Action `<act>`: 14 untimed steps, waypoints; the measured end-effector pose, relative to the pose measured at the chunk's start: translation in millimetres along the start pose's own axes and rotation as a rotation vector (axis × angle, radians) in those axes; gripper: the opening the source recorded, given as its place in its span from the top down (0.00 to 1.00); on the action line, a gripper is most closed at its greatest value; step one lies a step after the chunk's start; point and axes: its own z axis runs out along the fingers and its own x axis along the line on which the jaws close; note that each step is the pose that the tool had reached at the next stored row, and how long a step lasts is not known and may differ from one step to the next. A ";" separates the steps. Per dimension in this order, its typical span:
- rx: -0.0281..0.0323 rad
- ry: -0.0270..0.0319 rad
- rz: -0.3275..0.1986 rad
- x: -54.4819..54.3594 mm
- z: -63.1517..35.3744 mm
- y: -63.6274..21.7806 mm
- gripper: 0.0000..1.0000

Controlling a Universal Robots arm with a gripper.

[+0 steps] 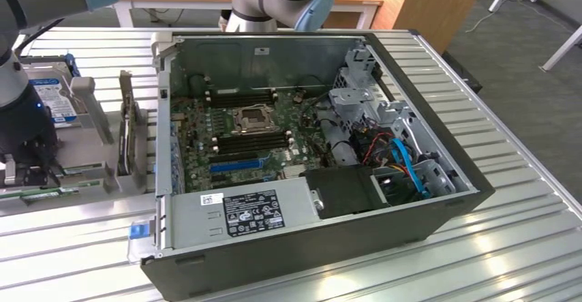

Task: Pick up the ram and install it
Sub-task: 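Pick up the ram and move it above insertion slot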

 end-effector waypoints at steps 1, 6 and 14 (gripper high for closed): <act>-0.0001 0.0000 0.000 0.0 0.0 0.0 0.71; -0.0001 0.0000 0.000 0.0 1.1 -0.5 0.71; -0.0001 0.0000 0.000 0.2 6.7 -0.7 0.71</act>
